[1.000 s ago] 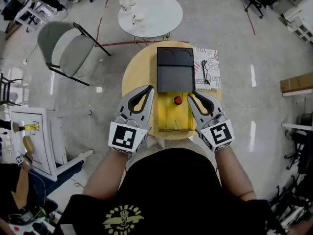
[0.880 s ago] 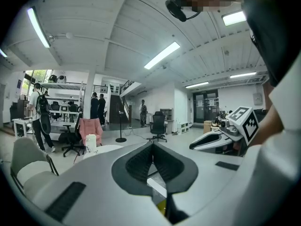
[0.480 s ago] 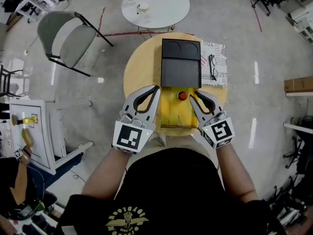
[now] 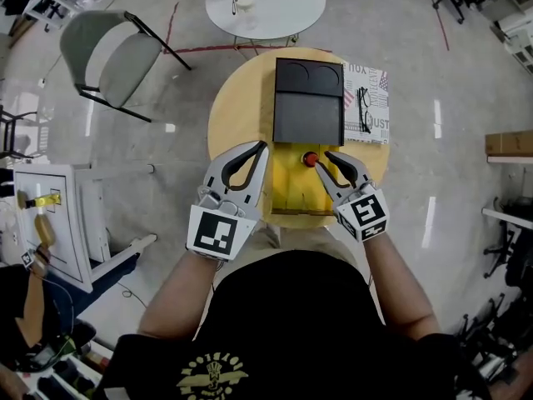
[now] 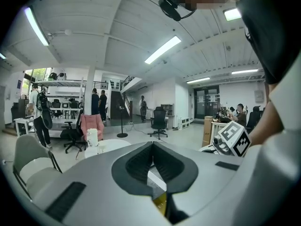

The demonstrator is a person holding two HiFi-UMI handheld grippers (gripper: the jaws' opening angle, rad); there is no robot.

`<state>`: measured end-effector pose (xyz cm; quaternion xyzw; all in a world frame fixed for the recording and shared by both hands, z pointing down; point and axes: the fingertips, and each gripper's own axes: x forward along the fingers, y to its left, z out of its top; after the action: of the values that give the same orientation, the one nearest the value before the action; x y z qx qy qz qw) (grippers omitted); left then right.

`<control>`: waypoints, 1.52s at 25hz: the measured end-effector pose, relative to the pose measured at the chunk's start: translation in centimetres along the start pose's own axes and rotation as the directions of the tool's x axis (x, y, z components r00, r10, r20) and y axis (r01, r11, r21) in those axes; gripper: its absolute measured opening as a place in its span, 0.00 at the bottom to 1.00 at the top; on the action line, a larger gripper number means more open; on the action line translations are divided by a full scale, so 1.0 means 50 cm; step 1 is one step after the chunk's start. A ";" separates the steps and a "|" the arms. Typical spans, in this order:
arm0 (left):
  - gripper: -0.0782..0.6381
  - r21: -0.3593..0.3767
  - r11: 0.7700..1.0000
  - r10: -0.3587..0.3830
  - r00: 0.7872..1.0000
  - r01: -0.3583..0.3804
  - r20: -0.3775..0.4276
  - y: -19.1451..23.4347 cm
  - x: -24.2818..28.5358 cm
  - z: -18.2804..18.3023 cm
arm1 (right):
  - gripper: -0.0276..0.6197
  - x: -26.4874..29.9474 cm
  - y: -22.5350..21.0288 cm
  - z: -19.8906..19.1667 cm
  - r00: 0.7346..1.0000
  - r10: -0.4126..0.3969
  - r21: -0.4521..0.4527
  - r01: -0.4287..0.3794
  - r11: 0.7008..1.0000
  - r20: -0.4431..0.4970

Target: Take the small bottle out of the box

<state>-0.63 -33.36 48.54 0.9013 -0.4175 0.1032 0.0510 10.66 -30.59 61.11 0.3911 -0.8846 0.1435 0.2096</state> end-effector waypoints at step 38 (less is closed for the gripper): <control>0.13 -0.014 0.999 0.038 0.998 -0.038 -0.044 0.004 -0.033 -0.023 | 0.29 0.115 -0.004 -0.178 0.979 -0.003 -0.053 -0.008 0.999 -0.204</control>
<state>-1.99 -32.07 49.27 0.8904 -0.4342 0.1207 0.0647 9.62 -30.66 71.65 0.3674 -0.8625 0.1594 0.3095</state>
